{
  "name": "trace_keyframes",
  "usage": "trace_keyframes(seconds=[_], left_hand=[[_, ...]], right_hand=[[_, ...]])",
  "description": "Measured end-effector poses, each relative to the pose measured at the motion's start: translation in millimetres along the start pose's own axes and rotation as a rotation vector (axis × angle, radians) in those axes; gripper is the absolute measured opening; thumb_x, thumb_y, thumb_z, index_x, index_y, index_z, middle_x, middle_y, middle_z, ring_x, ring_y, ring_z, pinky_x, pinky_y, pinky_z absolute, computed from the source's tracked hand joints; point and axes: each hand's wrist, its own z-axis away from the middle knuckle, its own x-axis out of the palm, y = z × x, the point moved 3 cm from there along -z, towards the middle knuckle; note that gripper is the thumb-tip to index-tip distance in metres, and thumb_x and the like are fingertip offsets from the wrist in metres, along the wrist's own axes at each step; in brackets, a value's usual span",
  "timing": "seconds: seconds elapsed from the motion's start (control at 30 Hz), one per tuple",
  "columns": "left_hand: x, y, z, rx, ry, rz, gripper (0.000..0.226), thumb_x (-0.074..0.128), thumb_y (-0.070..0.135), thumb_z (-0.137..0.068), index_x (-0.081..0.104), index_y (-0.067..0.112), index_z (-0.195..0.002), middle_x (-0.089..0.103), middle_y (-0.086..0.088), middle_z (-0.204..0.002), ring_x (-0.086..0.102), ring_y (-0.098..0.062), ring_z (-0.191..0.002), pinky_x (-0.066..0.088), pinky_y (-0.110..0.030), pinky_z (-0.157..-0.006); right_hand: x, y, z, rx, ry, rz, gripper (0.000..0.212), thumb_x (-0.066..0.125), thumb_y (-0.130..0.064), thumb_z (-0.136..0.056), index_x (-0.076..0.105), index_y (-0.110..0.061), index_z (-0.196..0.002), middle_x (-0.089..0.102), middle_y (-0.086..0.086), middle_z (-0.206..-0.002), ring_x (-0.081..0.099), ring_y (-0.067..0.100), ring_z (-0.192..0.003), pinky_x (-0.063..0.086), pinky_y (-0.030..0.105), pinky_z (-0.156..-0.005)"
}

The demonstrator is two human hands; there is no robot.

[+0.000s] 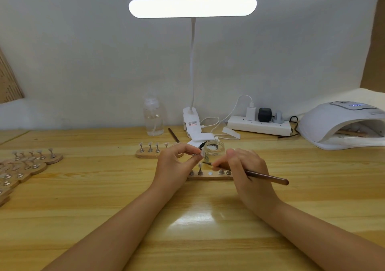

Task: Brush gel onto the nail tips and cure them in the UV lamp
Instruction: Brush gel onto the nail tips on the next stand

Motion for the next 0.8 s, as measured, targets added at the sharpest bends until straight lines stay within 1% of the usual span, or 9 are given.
trace_keyframes(seconds=[0.07,0.13,0.27,0.4,0.53,0.57,0.63,0.7,0.8], left_hand=[[0.0,-0.3,-0.1,-0.006,-0.001,0.005,0.027,0.075,0.010,-0.072,0.063,0.034,-0.066,0.063,0.022,-0.065,0.058,0.009,-0.074,0.040,-0.004,-0.075],[0.0,-0.3,0.1,-0.010,-0.008,0.007,0.025,0.075,0.010,-0.072,0.064,0.032,-0.067,0.063,0.021,-0.066,0.058,0.009,-0.074,0.042,-0.006,-0.077],[-0.2,0.9,0.3,-0.012,-0.021,0.007,0.022,0.074,0.010,-0.073,0.065,0.030,-0.069,0.064,0.019,-0.069,0.058,0.008,-0.075,0.043,-0.012,-0.079],[-0.1,2.3,0.7,-0.019,-0.024,0.016,0.022,0.074,0.009,-0.072,0.065,0.028,-0.069,0.063,0.018,-0.068,0.058,0.009,-0.073,0.044,-0.019,-0.082],[-0.2,2.7,0.5,-0.013,-0.024,0.012,0.021,0.074,0.010,-0.073,0.065,0.029,-0.069,0.063,0.019,-0.067,0.058,0.009,-0.074,0.043,-0.014,-0.080],[-0.2,2.6,0.5,-0.014,-0.025,0.013,0.020,0.074,0.010,-0.073,0.066,0.028,-0.069,0.064,0.018,-0.067,0.058,0.008,-0.074,0.044,-0.015,-0.081],[-0.2,2.5,0.5,-0.014,-0.026,0.017,0.019,0.074,0.010,-0.073,0.066,0.027,-0.070,0.064,0.019,-0.068,0.058,0.008,-0.074,0.045,-0.019,-0.082],[0.0,2.1,0.5,-0.013,-0.023,0.016,0.021,0.074,0.010,-0.072,0.066,0.028,-0.069,0.063,0.020,-0.067,0.058,0.009,-0.074,0.044,-0.018,-0.081],[0.4,1.4,0.2,-0.011,-0.015,0.015,0.023,0.074,0.009,-0.072,0.065,0.030,-0.068,0.063,0.021,-0.065,0.057,0.009,-0.073,0.042,-0.010,-0.077]], right_hand=[[-1.0,-2.2,-0.8,-0.045,0.024,0.055,0.043,0.030,-0.033,-0.091,0.070,-0.019,-0.082,0.061,-0.023,-0.076,0.059,0.004,-0.077,0.046,0.031,-0.074],[-0.6,-1.7,-2.3,-0.023,0.009,0.065,0.041,0.030,-0.036,-0.090,0.069,-0.022,-0.085,0.058,-0.028,-0.078,0.058,0.001,-0.080,0.045,0.029,-0.074],[-0.2,-0.5,-0.5,0.039,0.001,-0.026,0.045,0.028,-0.040,-0.090,0.067,-0.027,-0.073,0.065,-0.017,-0.067,0.062,0.002,-0.073,0.044,0.031,-0.079],[-1.0,-3.0,-2.6,0.046,-0.017,0.004,0.032,0.029,-0.042,-0.088,0.059,-0.040,-0.080,0.061,-0.026,-0.076,0.060,0.001,-0.082,0.049,0.036,-0.079],[0.1,-2.0,-1.9,0.082,-0.026,-0.067,0.038,0.028,-0.044,-0.087,0.062,-0.036,-0.071,0.064,-0.015,-0.065,0.062,0.005,-0.071,0.048,0.046,-0.078],[-0.3,-2.4,-2.0,0.071,-0.014,-0.066,0.038,0.028,-0.044,-0.087,0.062,-0.036,-0.072,0.064,-0.016,-0.066,0.062,0.006,-0.072,0.049,0.045,-0.078],[-0.8,-2.7,-3.2,0.052,-0.008,-0.032,0.032,0.029,-0.043,-0.087,0.059,-0.041,-0.077,0.062,-0.024,-0.073,0.061,0.004,-0.080,0.049,0.035,-0.078],[0.3,-1.6,-4.2,0.061,-0.029,-0.016,0.030,0.029,-0.045,-0.087,0.058,-0.043,-0.080,0.061,-0.026,-0.076,0.060,0.001,-0.083,0.048,0.030,-0.078],[1.0,-0.4,-1.7,0.069,-0.034,-0.067,0.039,0.028,-0.044,-0.088,0.062,-0.036,-0.071,0.065,-0.016,-0.066,0.062,0.004,-0.071,0.048,0.040,-0.080]])
